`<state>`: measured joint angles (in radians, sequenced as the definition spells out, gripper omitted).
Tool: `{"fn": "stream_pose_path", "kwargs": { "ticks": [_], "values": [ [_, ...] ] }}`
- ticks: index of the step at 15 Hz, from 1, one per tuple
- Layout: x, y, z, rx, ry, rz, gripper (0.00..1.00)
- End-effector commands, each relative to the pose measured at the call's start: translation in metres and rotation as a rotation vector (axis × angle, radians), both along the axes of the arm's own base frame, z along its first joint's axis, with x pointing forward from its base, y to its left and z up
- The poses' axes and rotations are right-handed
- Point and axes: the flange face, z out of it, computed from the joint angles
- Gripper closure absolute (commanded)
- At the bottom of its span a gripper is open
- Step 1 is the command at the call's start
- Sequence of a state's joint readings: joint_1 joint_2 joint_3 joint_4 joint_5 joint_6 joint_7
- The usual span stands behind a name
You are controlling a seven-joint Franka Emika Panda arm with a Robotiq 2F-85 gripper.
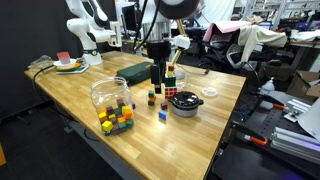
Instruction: Place the blue block on the tower of blocks
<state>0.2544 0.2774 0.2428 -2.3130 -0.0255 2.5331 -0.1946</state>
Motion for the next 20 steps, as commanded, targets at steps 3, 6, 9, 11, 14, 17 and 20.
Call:
{"fn": "stream_pose_path", "kwargs": {
  "ticks": [3, 6, 9, 11, 14, 17, 20],
  "values": [
    [0.023, -0.010, -0.034, 0.063, 0.056, -0.092, 0.00],
    [0.042, -0.029, -0.062, 0.072, 0.078, -0.181, 0.00],
    [0.053, -0.035, -0.086, 0.090, 0.117, -0.217, 0.00],
    [0.052, -0.030, -0.096, 0.105, 0.144, -0.219, 0.00],
    [0.041, -0.018, -0.104, 0.102, 0.175, -0.205, 0.00],
    [0.034, -0.016, -0.112, 0.080, 0.189, -0.210, 0.00],
    [0.034, -0.017, -0.119, 0.078, 0.201, -0.219, 0.00]
  ]
}}
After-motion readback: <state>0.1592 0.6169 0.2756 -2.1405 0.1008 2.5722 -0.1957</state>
